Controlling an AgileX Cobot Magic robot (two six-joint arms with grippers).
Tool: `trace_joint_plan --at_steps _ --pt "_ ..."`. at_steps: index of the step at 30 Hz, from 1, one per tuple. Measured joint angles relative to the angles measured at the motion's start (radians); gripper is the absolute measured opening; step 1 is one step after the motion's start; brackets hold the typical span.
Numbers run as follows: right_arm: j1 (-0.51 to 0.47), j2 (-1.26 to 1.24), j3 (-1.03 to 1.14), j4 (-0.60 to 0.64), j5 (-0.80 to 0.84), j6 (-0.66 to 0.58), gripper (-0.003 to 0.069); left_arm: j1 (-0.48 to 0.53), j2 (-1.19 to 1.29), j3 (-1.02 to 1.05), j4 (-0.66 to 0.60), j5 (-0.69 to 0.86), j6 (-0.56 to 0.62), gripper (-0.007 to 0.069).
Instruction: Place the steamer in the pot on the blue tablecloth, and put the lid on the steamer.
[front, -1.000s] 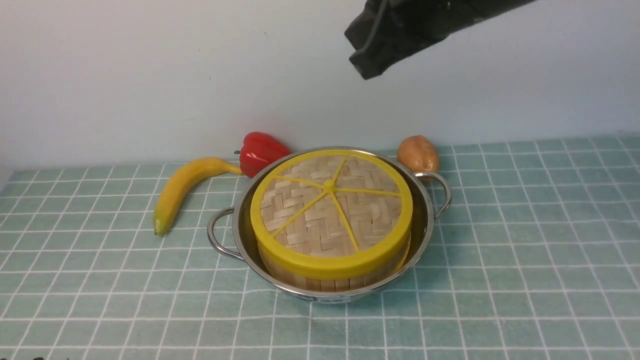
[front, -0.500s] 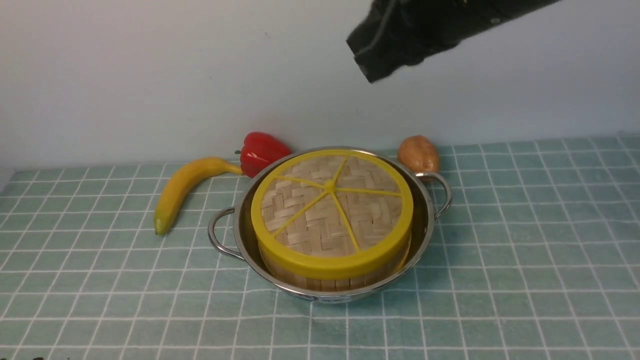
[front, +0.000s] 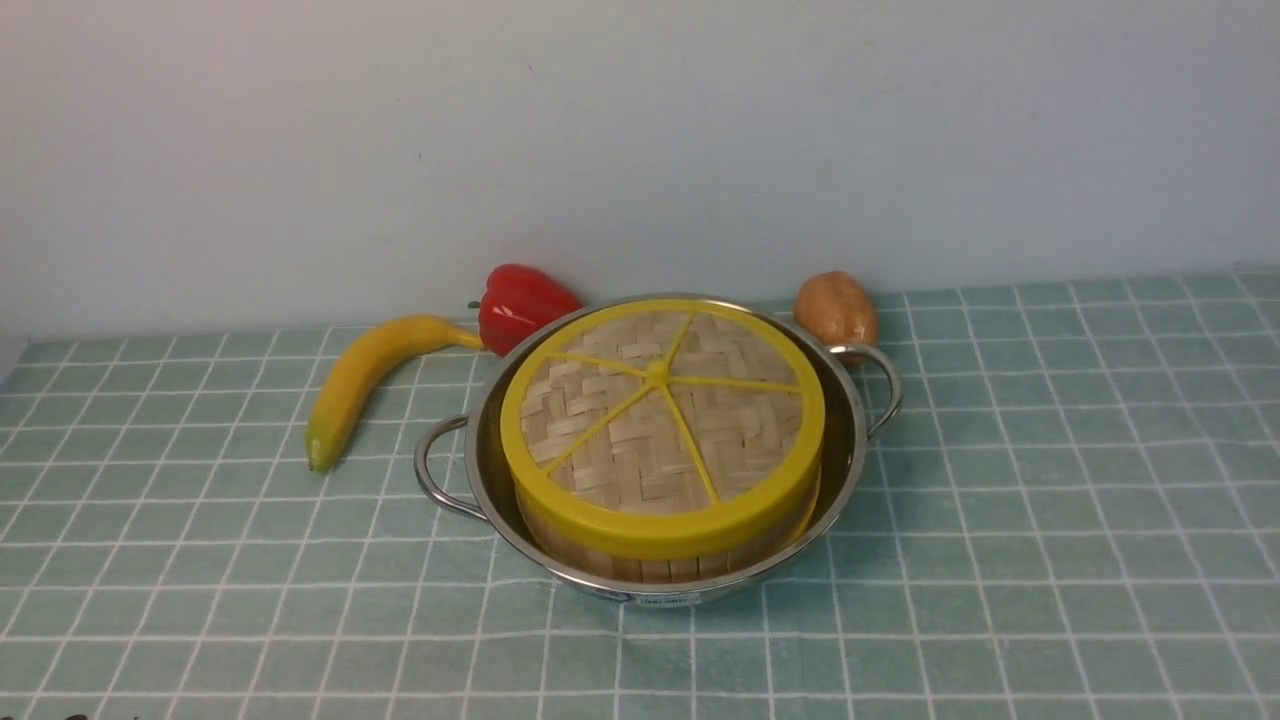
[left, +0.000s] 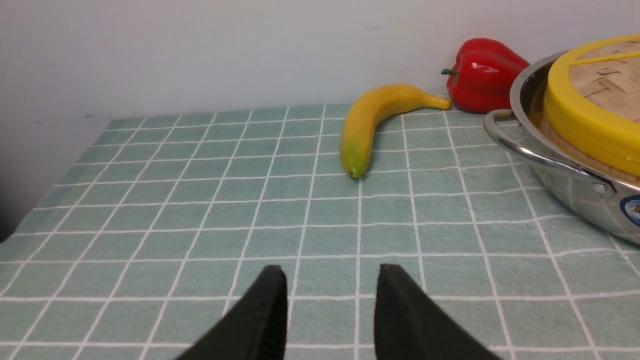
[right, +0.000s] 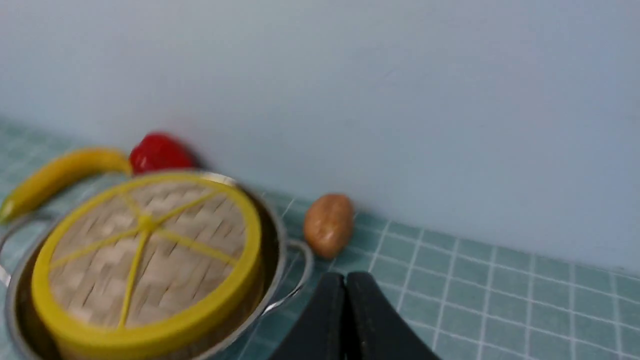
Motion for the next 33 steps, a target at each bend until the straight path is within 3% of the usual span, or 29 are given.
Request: trace_joint_plan --at_steps 6,18,33 --pt "-0.144 -0.299 0.287 -0.044 -0.156 0.054 0.0023 0.0 0.0 0.0 0.0 0.0 0.0 0.0243" --pt "-0.162 -0.548 0.7 -0.097 -0.242 0.056 0.0047 0.0 0.0 0.0 0.0 0.0 0.0 0.0243" --pt "-0.162 -0.549 0.734 -0.092 -0.225 0.077 0.009 0.0 0.0 0.0 0.0 0.003 0.0 0.0243"
